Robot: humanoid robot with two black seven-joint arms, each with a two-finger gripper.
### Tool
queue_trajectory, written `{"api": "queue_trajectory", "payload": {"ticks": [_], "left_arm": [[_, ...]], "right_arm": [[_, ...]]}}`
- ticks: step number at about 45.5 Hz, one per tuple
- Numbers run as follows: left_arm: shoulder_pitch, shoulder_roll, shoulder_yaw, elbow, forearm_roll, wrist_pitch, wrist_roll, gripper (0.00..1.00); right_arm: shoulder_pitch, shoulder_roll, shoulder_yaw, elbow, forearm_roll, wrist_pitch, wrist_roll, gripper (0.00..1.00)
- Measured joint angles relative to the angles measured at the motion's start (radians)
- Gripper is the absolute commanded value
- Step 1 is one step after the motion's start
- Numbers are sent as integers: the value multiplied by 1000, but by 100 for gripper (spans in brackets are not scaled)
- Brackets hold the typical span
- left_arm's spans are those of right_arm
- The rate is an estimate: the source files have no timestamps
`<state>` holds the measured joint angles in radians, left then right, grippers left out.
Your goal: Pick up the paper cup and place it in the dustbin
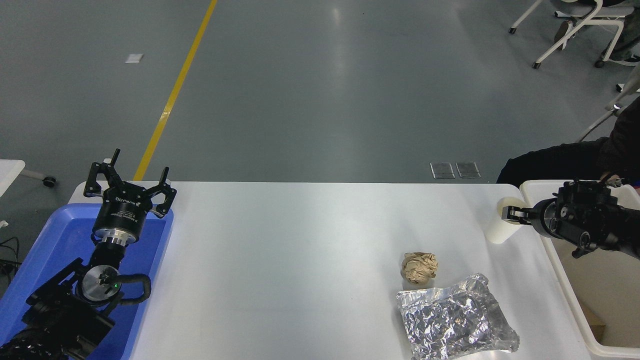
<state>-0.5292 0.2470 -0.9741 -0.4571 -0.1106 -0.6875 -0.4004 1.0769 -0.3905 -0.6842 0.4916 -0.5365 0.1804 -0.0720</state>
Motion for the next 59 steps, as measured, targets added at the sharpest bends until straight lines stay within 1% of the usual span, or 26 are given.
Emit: {"api": "queue_trajectory", "payload": {"ticks": [24,32,41,47,59], "left_arm": [[0,0,0,0,0,0,0,100],[0,0,0,0,0,-1,0,100],[-1,0,0,-1,0,-2,0,100],[-1,0,0,-1,0,-2,0,100],[-2,0,1,-1,0,-1,0,100]], "right_arm": [[37,-4,11,16,5,14,5,0],[130,-58,-4,100,1,48,6,0],[379,-169,-108,299,-1,120,5,0],[576,-219,-201,427,0,186,6,0],[936,-246,-355,609,5,335,30,0]]}}
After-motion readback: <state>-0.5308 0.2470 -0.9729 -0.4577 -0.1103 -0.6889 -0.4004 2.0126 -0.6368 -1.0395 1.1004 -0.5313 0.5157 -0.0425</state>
